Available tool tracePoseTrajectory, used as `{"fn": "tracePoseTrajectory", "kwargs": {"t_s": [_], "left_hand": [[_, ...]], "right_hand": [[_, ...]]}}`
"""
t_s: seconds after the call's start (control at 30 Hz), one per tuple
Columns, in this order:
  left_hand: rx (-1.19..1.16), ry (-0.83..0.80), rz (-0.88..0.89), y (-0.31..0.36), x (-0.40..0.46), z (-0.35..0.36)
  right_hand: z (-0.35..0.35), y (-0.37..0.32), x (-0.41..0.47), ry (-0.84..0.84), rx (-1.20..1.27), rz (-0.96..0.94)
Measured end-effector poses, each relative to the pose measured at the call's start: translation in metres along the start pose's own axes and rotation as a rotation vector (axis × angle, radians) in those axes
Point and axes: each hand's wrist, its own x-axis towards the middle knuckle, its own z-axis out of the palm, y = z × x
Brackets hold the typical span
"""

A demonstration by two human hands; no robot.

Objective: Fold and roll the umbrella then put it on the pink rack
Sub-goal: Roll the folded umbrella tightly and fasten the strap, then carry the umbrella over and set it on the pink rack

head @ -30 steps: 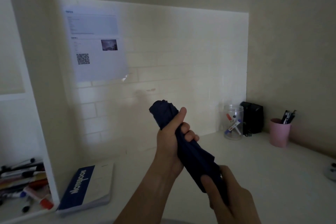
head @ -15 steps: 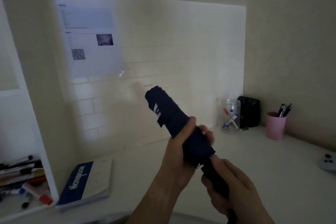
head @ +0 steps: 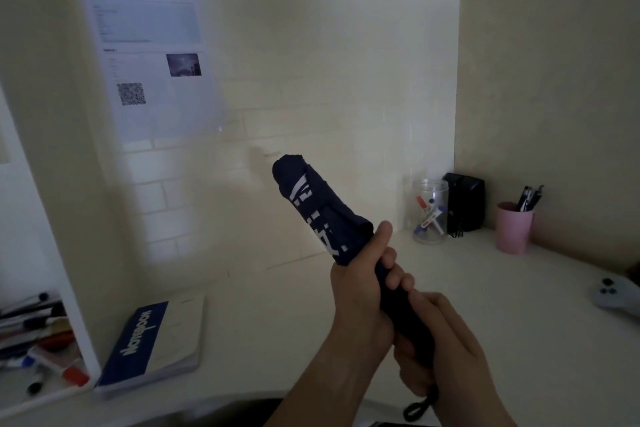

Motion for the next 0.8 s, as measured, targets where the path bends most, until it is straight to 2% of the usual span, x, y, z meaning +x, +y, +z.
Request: {"fn": "tracePoseTrajectory", "kwargs": {"t_s": [0.1,0.17,0.2,0.3,0.4,0.47,0.53,0.63,0.7,0.73,0.8], "left_hand": [[0.113,0.025,-0.006,-0.002,-0.005,-0.011],[0.415,0.045,0.090,-0.003,-0.007,-0.027],[0.646,0.051,0.185,-0.005,-0.008,-0.037],[1.334,-0.004,0.579,-0.016,-0.010,-0.061],[1.708,-0.199,0.872,-0.031,-0.020,-0.068],[1.776,-0.309,0.941,-0.038,-0.031,-0.064],[1.731,-0.424,0.902,-0.038,-0.039,-0.059],[1.622,-0.662,0.636,-0.033,-0.044,-0.058],[1.600,-0.803,0.553,-0.038,-0.046,-0.055],[1.619,-0.841,0.572,-0.045,-0.048,-0.050],[1.638,-0.875,0.735,-0.067,-0.050,-0.034]], "right_hand": [[-0.012,-0.003,0.001,-0.076,-0.156,0.037],[-0.021,-0.014,0.001,-0.085,-0.427,-0.067],[-0.026,-0.021,-0.001,-0.045,-0.510,-0.136],[-0.028,-0.043,-0.011,0.134,-0.531,-0.255],[-0.027,-0.054,-0.025,0.245,-0.463,-0.286],[-0.034,-0.058,-0.039,0.323,-0.376,-0.317],[-0.049,-0.059,-0.057,0.351,-0.292,-0.323],[-0.077,-0.066,-0.091,0.344,-0.118,-0.310],[-0.099,-0.073,-0.117,0.361,-0.062,-0.272],[-0.112,-0.077,-0.131,0.388,-0.063,-0.248],[-0.142,-0.085,-0.159,0.471,-0.108,-0.191]]}}
